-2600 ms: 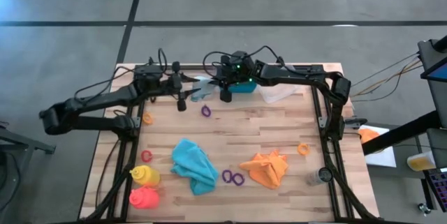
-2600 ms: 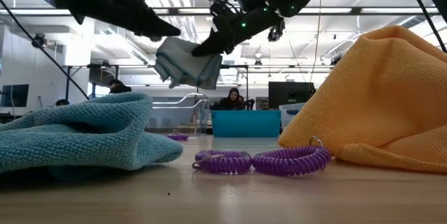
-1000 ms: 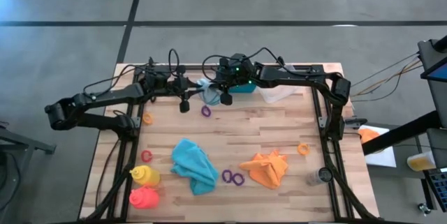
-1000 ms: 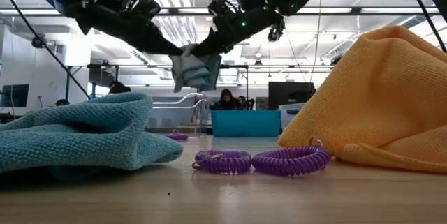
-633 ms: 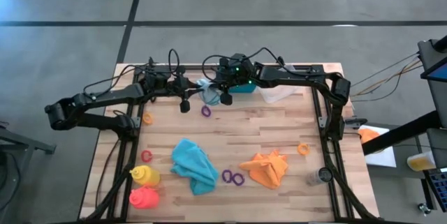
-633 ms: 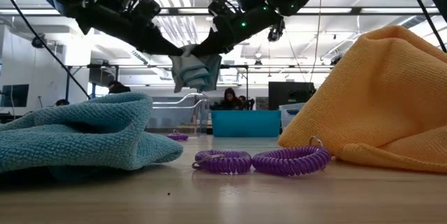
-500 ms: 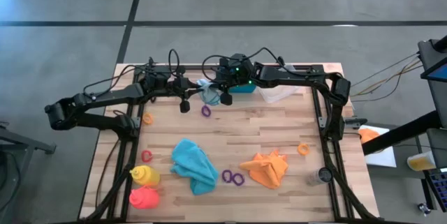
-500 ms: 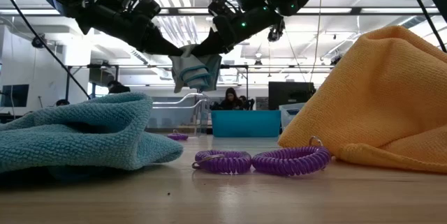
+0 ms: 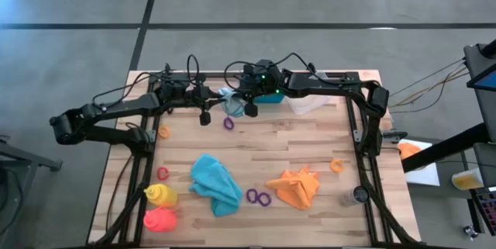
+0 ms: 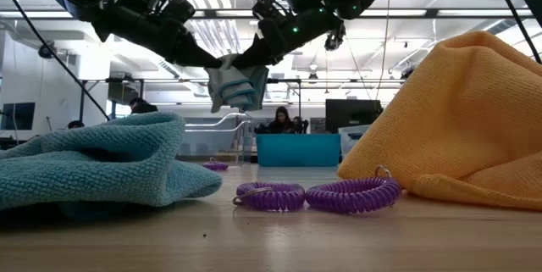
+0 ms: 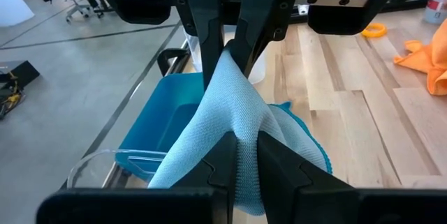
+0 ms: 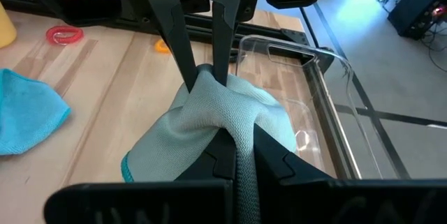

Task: Pick & Place Sports Items
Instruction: Put the folded light blue towel into the transparent bin

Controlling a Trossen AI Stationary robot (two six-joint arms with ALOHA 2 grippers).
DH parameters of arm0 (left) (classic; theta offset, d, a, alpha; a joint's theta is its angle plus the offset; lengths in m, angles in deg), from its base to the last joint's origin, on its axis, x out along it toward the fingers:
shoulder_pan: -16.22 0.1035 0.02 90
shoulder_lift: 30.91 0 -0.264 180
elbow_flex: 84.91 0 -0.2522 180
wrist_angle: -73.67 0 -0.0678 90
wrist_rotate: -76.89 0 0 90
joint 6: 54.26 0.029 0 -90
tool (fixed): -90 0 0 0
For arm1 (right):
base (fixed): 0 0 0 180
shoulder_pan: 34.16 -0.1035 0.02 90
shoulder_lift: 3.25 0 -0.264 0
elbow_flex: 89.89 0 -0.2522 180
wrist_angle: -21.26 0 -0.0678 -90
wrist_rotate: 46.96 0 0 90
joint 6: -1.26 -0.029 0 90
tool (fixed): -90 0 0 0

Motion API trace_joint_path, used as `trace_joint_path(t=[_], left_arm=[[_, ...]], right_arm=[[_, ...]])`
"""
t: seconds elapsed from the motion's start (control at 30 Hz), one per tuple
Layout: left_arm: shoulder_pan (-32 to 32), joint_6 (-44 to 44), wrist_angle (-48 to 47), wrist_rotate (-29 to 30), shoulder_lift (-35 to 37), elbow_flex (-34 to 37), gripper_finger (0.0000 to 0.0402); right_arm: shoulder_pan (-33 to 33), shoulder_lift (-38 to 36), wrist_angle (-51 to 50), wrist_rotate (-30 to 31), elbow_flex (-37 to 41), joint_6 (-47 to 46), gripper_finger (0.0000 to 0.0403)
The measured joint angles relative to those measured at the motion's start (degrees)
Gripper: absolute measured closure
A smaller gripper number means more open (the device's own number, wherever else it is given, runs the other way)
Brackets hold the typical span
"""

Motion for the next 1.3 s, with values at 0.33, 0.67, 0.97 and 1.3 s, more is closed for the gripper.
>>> trace_joint_path(t=[0.33, 0.67, 0.97, 1.3], left_arm=[[0.0, -1.8, 0.0, 0.4, 0.0, 0.0, 0.0354], [0.0, -5.0, -0.1, 1.9, 0.0, 0.0, 0.0372], [0.0, -4.7, 0.0, 2.6, 0.0, 0.0, 0.0386], [0.0, -3.3, -5.3, 4.2, 0.3, -2.8, 0.0386]], right_arm=[[0.0, 0.0, 0.1, 0.0, 0.0, 0.0, 0.0392], [0.0, 0.0, 0.1, 0.1, 0.0, 0.0, 0.0392], [0.0, 0.0, 0.1, 0.1, -0.1, 0.0, 0.0392], [-0.3, 0.0, -0.1, -0.5, -0.1, -1.7, 0.0289]])
